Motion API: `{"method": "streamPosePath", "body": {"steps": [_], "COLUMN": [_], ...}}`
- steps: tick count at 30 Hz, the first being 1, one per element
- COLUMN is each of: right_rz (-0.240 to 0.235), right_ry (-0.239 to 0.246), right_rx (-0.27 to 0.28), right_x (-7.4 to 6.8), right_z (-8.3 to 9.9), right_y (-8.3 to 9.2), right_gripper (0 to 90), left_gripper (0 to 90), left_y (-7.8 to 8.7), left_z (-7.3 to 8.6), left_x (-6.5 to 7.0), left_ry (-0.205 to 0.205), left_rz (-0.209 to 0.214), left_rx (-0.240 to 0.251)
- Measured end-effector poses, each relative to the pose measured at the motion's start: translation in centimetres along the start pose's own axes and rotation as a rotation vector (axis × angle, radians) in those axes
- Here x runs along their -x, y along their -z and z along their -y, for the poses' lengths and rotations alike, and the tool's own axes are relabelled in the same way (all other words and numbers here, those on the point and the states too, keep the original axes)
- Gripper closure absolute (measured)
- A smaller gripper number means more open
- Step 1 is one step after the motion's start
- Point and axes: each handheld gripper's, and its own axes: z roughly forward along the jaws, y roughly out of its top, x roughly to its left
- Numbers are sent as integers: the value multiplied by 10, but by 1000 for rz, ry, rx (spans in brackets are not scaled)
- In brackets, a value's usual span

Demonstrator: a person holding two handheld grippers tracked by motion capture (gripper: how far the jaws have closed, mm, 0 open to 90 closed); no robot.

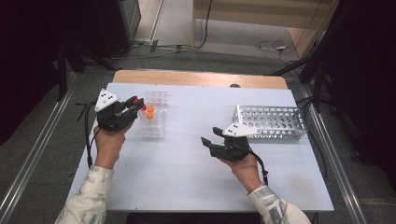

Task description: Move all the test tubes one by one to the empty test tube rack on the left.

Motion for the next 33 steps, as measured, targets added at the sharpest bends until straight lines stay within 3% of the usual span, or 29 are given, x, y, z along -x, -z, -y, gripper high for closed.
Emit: {"method": "streamPosePath", "body": {"steps": [5,9,14,21,25,29,33], "right_rz": [4,7,14,48,89,144,203], "right_ry": [-4,-4,-12,-29,-51,-91,-128], "right_rx": [1,0,1,8,10,4,2], "right_x": [3,4,7,19,31,49,66], "right_z": [2,3,4,10,18,30,41], "right_y": [2,3,4,12,23,36,51], "right_gripper": [406,406,407,384,356,302,277], "left_gripper": [685,618,562,379,304,292,247], "left_y": [-7,-9,-2,14,26,34,42], "left_z": [13,17,16,23,34,48,62], "left_x": [1,1,0,1,4,4,4], "left_ry": [-15,-19,-1,32,33,39,53], "left_rz": [-10,-11,-12,-12,-15,1,-27], "left_rx": [-46,-61,-52,-74,-95,-133,-143]}}
